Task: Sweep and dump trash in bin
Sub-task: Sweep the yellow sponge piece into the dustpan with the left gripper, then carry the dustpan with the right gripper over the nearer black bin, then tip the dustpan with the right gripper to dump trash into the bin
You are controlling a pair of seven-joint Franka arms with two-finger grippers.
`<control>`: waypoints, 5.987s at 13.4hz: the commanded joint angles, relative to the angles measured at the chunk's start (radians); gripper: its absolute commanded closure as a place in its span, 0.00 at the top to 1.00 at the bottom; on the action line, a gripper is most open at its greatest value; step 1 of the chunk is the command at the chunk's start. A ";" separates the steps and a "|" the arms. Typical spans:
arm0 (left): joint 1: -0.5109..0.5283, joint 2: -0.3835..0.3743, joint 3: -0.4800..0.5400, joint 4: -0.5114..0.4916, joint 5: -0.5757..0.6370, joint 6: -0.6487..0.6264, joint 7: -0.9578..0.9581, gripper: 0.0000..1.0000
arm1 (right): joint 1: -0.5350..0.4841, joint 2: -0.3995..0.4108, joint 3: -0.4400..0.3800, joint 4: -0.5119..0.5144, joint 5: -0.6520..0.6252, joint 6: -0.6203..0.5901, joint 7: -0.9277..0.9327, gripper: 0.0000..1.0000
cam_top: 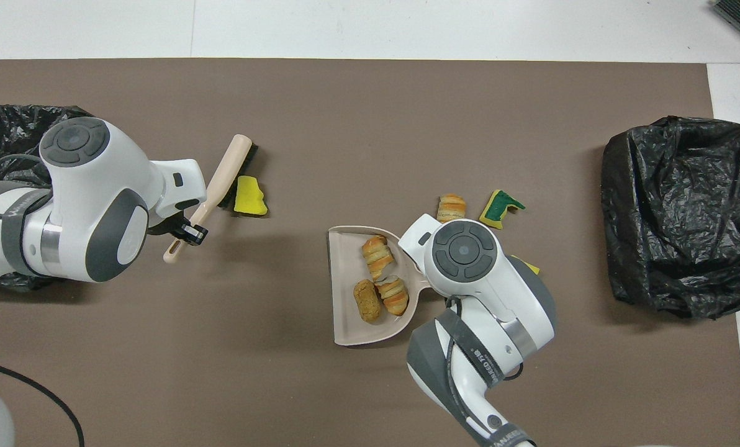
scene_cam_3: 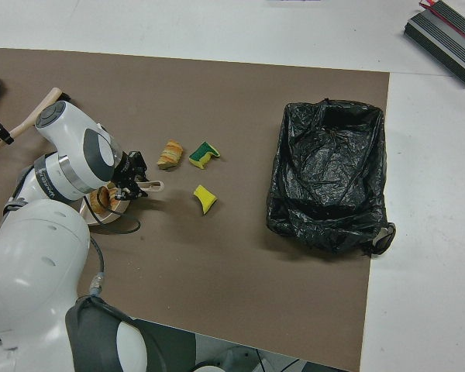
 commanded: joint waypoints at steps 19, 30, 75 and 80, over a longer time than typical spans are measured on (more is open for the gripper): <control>-0.351 -0.295 -0.011 -0.186 -0.353 -0.089 -0.459 0.00 | -0.010 0.011 0.005 0.006 -0.020 -0.021 -0.018 0.00; -0.320 -0.448 -0.024 -0.361 -0.245 -0.223 -0.721 0.00 | -0.039 -0.001 0.005 0.020 -0.018 -0.045 -0.070 0.00; -0.022 -0.363 -0.097 0.034 -0.100 -0.287 -0.448 1.00 | -0.760 0.028 -0.023 0.471 -0.802 -0.242 -0.528 0.00; 0.101 -0.272 -0.096 0.340 -0.096 -0.514 -0.346 1.00 | -0.760 -0.005 -0.023 0.484 -0.839 -0.251 -0.568 0.00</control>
